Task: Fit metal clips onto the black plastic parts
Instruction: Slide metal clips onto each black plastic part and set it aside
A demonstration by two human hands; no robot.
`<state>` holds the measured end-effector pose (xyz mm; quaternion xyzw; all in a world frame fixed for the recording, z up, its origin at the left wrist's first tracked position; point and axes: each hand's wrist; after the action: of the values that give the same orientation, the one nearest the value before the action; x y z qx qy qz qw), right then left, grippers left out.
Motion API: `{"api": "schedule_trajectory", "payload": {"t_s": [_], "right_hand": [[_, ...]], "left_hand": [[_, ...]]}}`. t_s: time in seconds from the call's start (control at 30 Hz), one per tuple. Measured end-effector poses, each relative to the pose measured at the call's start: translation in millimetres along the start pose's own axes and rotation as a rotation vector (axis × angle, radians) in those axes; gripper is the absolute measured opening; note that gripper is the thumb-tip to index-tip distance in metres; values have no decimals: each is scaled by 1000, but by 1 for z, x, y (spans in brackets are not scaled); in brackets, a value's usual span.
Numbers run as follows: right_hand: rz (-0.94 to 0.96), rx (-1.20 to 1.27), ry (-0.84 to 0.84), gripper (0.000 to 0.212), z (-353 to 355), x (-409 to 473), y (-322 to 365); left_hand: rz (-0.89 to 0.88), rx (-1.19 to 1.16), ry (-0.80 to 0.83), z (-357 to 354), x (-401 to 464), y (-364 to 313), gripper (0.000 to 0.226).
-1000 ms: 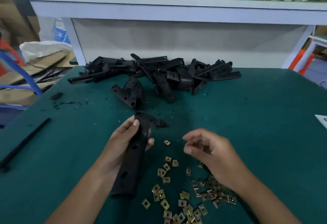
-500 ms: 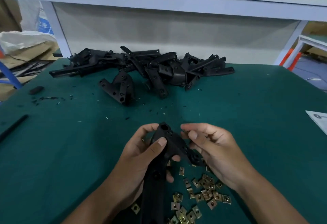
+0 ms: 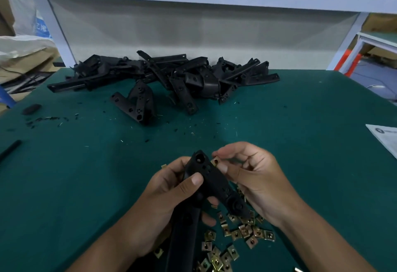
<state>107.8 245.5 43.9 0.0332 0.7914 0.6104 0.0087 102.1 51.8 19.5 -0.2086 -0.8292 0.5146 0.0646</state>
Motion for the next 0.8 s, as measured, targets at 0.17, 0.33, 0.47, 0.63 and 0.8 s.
{"api": "schedule_trajectory", "payload": {"t_s": [0.17,0.33,0.47,0.63,0.8], "right_hand": [[9,0,-6,33,-2,-2,2],[18,50,1,29,-4,-3,3],[25,66,9,25,-4,-5,3],[73,48,-17,26,-5,-6,4],[42,86,2,25,-5,-6,4]], "left_hand": [[41,-13,-33,-4,-2,-3,31],[25,-18,-27,-3,-2,-3,29],[22,-33,-1,0,-2,-1,29],[33,-49,43,1,-3,-1,42],[23,-62,54,2,-2,0,40]]}}
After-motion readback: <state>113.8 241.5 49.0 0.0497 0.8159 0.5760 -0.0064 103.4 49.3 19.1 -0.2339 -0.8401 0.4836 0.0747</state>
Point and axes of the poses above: each hand's wrist, its own x-axis towards the middle knuckle, its own z-axis out of the back of the hand, y = z × x, and after that the axes turned 12 degrees about -y, right-handed
